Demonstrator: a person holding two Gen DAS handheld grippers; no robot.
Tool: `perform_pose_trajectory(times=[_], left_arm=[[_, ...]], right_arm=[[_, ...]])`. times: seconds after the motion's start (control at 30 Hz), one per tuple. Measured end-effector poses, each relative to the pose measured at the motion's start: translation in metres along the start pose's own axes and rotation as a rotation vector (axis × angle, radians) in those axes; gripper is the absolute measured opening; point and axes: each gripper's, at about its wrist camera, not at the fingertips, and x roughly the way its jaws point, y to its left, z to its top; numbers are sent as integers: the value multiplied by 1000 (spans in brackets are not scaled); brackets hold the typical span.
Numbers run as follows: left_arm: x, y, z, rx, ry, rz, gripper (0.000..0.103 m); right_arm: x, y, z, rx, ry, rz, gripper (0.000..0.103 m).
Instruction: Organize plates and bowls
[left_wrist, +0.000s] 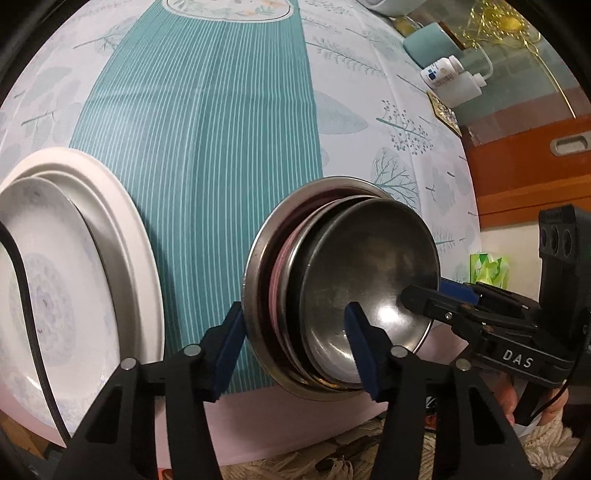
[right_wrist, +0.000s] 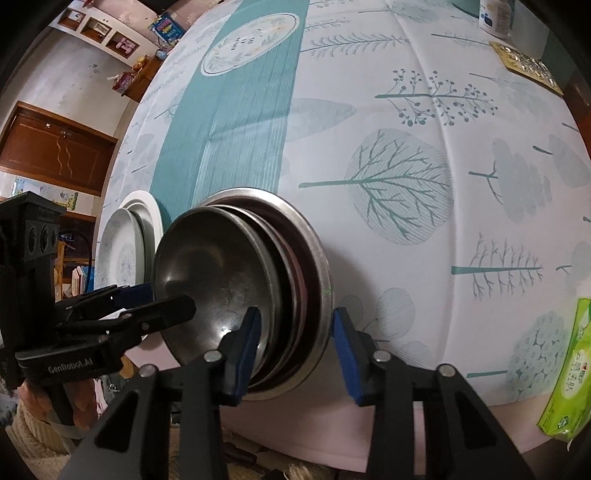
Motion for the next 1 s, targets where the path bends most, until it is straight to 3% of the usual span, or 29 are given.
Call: perform_pose_trajectory(times=[0.17,0.67,1.0], left_arm=[[8,4,0,-12,30,9,41],[10,-3,0,7,44,87,38],[-7,-6,-2,4,5,81,38]], right_arm=[[1,-4,1,22,1,5,31],[5,2,6,26,19,-30,29],[0,6,5,18,21,-36,29]])
